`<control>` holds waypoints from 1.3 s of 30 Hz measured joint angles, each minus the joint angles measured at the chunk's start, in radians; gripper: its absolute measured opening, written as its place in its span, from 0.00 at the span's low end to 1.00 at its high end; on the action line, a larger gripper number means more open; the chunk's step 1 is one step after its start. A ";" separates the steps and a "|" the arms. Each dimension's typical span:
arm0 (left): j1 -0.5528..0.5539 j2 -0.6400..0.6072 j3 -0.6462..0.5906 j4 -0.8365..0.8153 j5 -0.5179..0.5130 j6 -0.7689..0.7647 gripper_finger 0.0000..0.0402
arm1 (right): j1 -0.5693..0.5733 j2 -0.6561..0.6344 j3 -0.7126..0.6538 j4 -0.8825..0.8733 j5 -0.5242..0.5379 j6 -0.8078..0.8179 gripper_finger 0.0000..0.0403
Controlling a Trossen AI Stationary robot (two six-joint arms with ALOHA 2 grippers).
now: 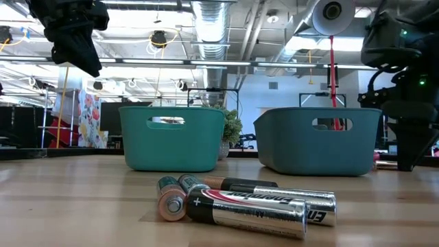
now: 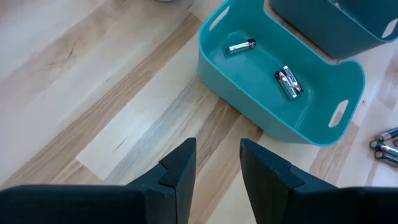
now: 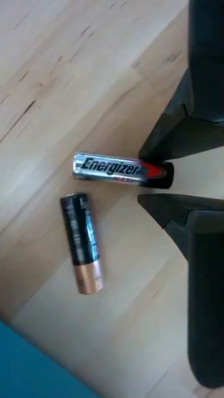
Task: Sort batteries
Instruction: Put the silver battery into the green bin
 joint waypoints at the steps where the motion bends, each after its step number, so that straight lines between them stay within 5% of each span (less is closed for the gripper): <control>1: 0.000 0.000 0.000 0.000 0.000 0.000 0.30 | -0.002 0.000 0.000 -0.001 0.000 -0.002 0.29; 12: 0.000 0.000 0.000 -0.001 -0.001 -0.009 0.30 | 0.001 -0.004 0.001 -0.008 -0.006 -0.024 0.03; 24: 0.000 0.000 0.000 0.002 -0.010 -0.029 0.30 | 0.043 -0.197 0.114 -0.260 0.021 0.074 0.02; 28: 0.000 0.000 0.000 0.001 -0.011 -0.017 0.30 | 0.050 -0.251 0.214 -0.340 0.108 0.093 0.02; 39: 0.001 0.000 0.000 0.030 -0.025 0.104 0.30 | -0.063 -0.079 0.591 -0.298 0.218 -0.153 0.02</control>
